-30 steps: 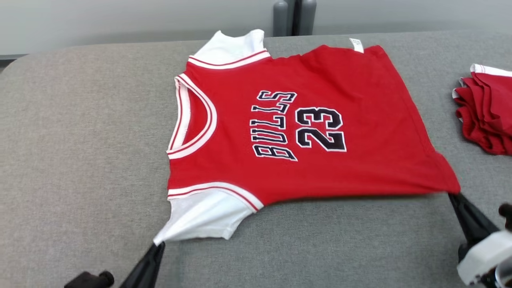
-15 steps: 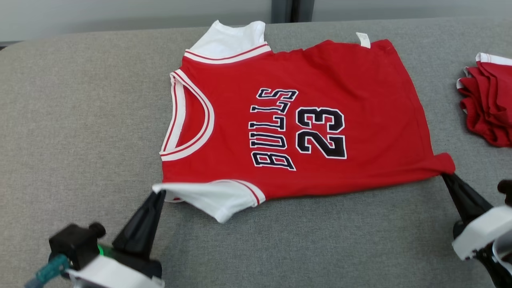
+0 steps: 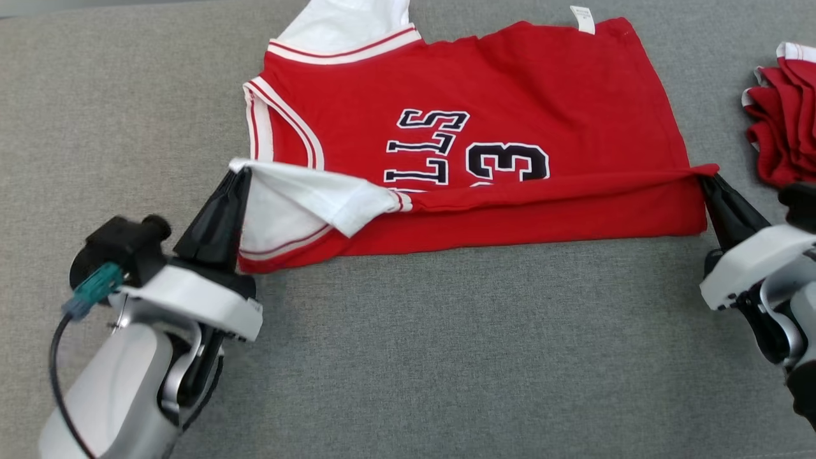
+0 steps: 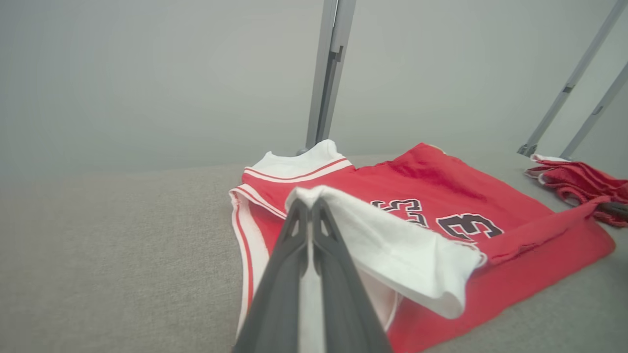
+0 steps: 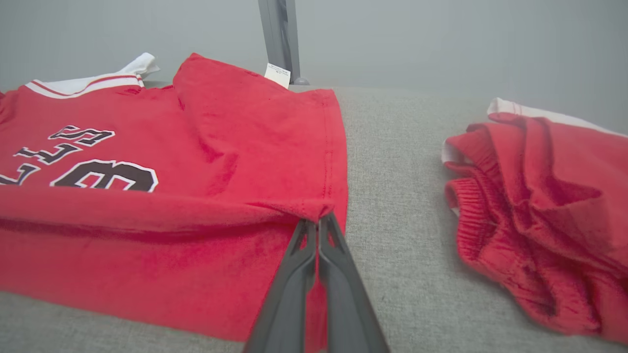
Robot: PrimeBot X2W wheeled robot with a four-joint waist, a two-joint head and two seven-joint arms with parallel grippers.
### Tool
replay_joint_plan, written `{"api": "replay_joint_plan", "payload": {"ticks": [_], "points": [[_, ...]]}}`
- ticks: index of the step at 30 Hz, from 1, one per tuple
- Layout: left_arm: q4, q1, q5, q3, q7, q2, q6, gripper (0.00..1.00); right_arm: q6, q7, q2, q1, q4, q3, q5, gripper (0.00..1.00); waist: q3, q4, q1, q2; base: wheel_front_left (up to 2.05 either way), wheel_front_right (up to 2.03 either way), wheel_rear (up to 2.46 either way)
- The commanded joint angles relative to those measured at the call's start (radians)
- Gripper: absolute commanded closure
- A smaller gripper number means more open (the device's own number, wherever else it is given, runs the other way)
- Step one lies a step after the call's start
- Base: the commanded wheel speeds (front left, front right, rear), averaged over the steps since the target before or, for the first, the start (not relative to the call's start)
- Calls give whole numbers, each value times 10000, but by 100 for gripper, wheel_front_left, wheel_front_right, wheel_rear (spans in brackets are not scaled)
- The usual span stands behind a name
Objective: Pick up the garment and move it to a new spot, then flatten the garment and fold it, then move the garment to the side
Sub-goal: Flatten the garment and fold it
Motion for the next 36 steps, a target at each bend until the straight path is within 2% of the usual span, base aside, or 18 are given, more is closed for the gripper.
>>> {"api": "replay_joint_plan", "payload": {"ticks": [1,6,12,14,17,18,19,20,21,22,30,36], "points": [[201,-311,141,-66,-48,-18,-68,100,0,-92,-1,-217,163,75,-154,100,81,-33,0,0,0,0,0],[1766,-1443,810,-527,-317,-273,-239,100,0,-316,195,-1142,1166,782,-518,100,290,-82,0,0,0,0,0],[3080,-2332,1609,-693,-790,-490,69,100,0,-794,457,-2000,2226,942,-932,100,451,-141,0,0,0,0,0],[3574,-2494,1573,-758,-889,-715,-176,100,0,-845,622,-2198,2660,1152,-946,100,487,-109,0,0,0,0,0],[4184,-2746,1643,-787,-937,-917,-184,100,0,-849,794,-2331,2976,1360,-838,100,476,-95,0,0,0,0,0],[4373,-2798,1695,-800,-943,-979,-154,93,0,-851,825,-2373,3036,1383,-807,100,462,-100,0,0,0,0,0],[4516,-2856,1747,-814,-952,-1029,-149,64,0,-853,864,-2394,3074,1395,-788,89,446,-105,0,0,0,0,0],[4659,-2909,1760,-808,-966,-1079,-135,50,0,-855,902,-2403,3073,1384,-776,65,426,-108,0,0,0,0,0],[4786,-2954,1767,-763,-985,-1128,-78,7,0,-856,926,-2408,3046,1348,-779,47,400,-110,0,0,0,0,0],[4867,-3000,1796,-745,-989,-1180,-78,0,0,-858,951,-2390,2983,1267,-781,0,363,-114,0,0,0,0,0],[4327,-2182,1641,-157,-1005,-1269,126,0,0,-849,972,-1566,2039,100,-1459,0,-18,-155,0,0,0,0,0],[3494,-503,1323,-213,-642,-1134,137,0,0,-850,1074,-383,1344,-975,-1898,0,-344,-136,0,0,0,0,0]]}}
